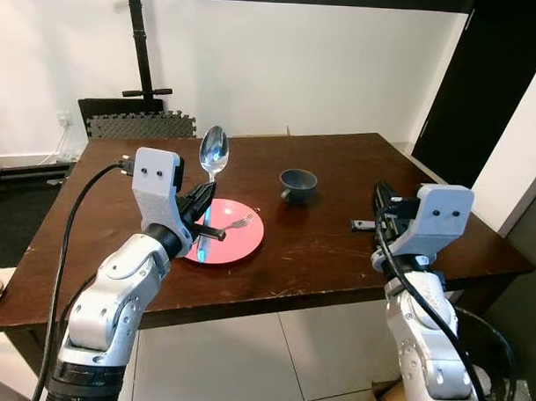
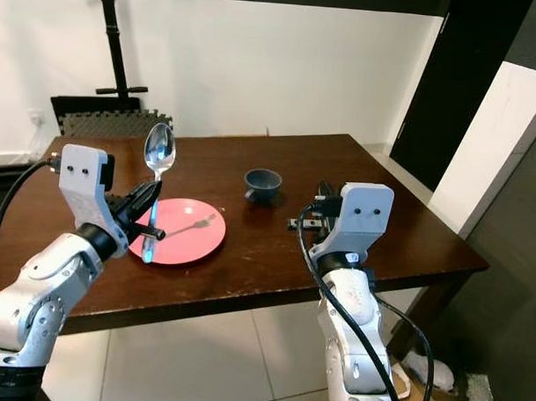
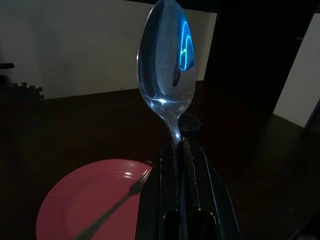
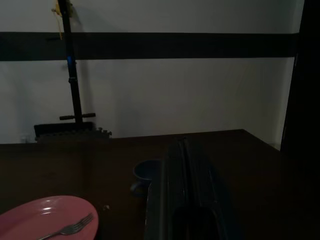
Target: Setting the table
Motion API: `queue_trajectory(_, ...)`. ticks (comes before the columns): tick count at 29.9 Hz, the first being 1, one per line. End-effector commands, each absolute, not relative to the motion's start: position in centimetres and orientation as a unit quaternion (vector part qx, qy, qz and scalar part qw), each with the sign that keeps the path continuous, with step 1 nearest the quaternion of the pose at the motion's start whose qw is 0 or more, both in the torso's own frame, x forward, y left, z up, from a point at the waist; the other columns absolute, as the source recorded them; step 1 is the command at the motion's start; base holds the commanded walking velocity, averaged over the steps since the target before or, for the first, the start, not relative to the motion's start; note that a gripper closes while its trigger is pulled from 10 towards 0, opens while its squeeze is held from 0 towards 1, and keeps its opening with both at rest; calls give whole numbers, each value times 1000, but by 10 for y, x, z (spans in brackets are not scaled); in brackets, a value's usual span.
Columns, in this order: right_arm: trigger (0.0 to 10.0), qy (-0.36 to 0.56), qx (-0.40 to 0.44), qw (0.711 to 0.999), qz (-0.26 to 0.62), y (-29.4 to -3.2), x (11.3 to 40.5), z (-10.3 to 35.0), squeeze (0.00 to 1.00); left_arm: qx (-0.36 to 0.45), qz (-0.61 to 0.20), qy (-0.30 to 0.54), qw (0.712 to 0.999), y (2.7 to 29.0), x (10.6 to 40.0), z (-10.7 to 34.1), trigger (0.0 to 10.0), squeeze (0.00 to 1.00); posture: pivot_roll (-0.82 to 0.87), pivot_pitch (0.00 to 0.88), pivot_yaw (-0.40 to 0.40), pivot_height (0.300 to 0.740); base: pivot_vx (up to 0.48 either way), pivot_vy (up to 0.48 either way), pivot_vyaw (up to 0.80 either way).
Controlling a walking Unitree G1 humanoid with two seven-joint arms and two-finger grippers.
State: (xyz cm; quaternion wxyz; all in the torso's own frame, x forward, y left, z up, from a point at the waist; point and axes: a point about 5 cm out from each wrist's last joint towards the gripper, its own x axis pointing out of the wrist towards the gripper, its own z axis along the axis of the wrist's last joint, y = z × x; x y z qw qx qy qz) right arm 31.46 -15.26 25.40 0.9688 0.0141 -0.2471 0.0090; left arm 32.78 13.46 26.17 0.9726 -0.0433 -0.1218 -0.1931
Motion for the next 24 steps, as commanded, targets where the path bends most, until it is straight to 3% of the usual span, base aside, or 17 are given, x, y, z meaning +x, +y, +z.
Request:
queue_trajectory(1, 10000, -248, 12, 969, 8, -152, 313, 253, 0, -38, -192, -118, 973, 135, 326, 261, 10000, 0, 45, 17, 12, 740, 0, 0, 0)
queue_trajectory(19, 10000, -244, 11, 970, 6, -153, 314, 252, 0, -42, -187, -115, 975, 136, 326, 260, 10000, 0, 46, 27, 11, 740, 0, 0, 0)
queue_trajectory(24, 10000, -242, 11, 970, 6, -153, 314, 251, 0, -43, -184, -113, 975, 136, 326, 259, 10000, 0, 46, 28, 10, 740, -166, 343, 0)
